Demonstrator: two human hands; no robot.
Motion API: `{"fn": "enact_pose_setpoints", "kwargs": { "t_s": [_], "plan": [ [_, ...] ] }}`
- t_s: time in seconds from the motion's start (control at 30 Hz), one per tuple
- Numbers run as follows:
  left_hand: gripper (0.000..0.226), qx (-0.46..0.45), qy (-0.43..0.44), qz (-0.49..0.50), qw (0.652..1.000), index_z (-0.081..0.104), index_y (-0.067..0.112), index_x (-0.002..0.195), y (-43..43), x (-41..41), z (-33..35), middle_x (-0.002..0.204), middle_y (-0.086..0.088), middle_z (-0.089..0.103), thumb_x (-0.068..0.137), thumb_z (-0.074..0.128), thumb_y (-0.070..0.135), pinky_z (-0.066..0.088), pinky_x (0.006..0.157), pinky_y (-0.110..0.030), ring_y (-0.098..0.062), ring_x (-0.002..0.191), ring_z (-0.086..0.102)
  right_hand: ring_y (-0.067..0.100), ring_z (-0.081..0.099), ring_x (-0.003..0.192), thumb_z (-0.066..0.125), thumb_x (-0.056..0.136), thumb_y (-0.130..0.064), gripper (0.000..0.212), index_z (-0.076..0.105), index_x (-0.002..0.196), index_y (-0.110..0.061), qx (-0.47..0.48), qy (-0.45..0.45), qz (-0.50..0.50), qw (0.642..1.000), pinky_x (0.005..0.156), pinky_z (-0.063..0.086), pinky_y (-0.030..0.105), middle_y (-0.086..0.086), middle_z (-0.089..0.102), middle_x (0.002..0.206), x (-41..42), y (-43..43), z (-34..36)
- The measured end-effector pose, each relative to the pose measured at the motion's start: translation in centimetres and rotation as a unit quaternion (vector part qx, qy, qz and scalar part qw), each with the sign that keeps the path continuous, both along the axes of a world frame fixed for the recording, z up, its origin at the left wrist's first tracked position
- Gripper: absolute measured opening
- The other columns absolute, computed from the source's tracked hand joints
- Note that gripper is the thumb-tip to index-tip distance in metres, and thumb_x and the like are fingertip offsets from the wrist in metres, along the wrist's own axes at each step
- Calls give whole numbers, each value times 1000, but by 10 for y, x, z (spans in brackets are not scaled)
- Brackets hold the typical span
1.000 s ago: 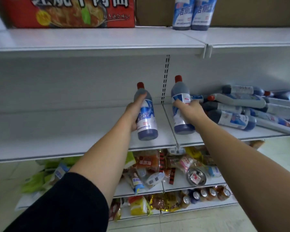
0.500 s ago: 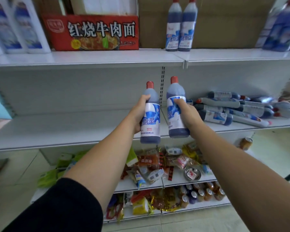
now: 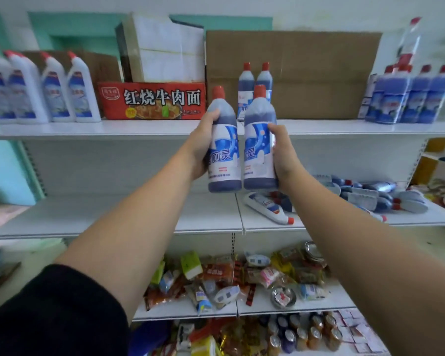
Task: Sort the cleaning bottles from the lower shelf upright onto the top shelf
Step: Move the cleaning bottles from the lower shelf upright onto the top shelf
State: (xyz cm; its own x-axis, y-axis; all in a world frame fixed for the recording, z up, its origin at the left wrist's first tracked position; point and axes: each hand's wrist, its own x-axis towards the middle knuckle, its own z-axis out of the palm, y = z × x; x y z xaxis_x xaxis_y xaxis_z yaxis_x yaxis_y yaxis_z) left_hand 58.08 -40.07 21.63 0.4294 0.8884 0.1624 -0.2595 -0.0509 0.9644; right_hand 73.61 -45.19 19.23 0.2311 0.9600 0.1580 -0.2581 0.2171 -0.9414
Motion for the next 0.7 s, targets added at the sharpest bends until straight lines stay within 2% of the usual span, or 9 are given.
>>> {"fn": "enact_pose_setpoints", "kwargs": {
  "t_s": [0.17,0.3,0.37,0.4,0.47,0.53,0.57,0.63,0.7],
  "plan": [
    [49,38,-32,26,998,64,9,112,-18,7,28,96,-13,74,98,44,51,59,67,-35,-26,81,72,39,67,113,68,67,-54,84,57,137,-8,56,-4,28,998,100,52,55,21,69,123,4,-13,32],
    [46,62,-10,14,998,66,10,103,-24,7,47,91,-12,76,98,45,50,61,68,-35,-25,76,74,39,70,106,68,86,-36,54,61,128,-3,101,-40,9,994,96,54,56,23,71,117,4,-15,49],
    [43,79,1,-1,997,67,10,103,-25,7,56,87,-11,76,100,44,46,61,64,-34,-24,73,74,37,72,100,75,79,-34,51,65,118,-4,113,-67,7,991,92,57,54,21,73,111,5,-14,57],
    [44,89,0,-10,996,66,8,111,-24,6,59,92,-13,76,100,47,45,62,65,-35,-25,75,75,36,73,99,78,74,-34,53,65,116,-5,118,-85,8,989,89,58,51,20,74,109,6,-13,60],
    [56,114,2,-28,993,60,5,130,-19,5,61,111,-19,74,93,62,47,62,77,-43,-32,91,74,33,74,95,79,76,-32,49,65,116,-7,126,-114,8,985,84,59,47,17,75,107,8,-9,61],
    [67,119,11,-30,992,58,6,135,-12,6,60,118,-23,71,83,73,46,57,91,-53,-39,103,70,31,75,91,76,83,-28,41,64,116,-8,130,-123,7,984,79,59,43,16,75,105,8,-5,61],
    [67,116,10,-20,993,59,5,134,-8,8,61,117,-22,71,81,74,45,55,95,-56,-40,104,70,30,75,90,76,81,-29,43,64,117,-7,131,-122,3,984,78,59,42,16,76,104,9,-2,61],
    [64,114,5,-1,993,60,5,131,-2,13,62,113,-21,73,82,73,43,56,93,-55,-38,99,72,32,75,91,75,77,-31,50,64,118,-6,136,-115,-7,984,79,61,44,17,75,106,11,1,61],
    [60,122,2,12,993,59,6,131,4,19,64,108,-19,74,84,71,42,60,83,-49,-34,90,74,36,74,95,75,80,-31,42,64,113,-7,137,-115,-23,984,85,60,49,21,74,108,17,4,62]
  ]
}}
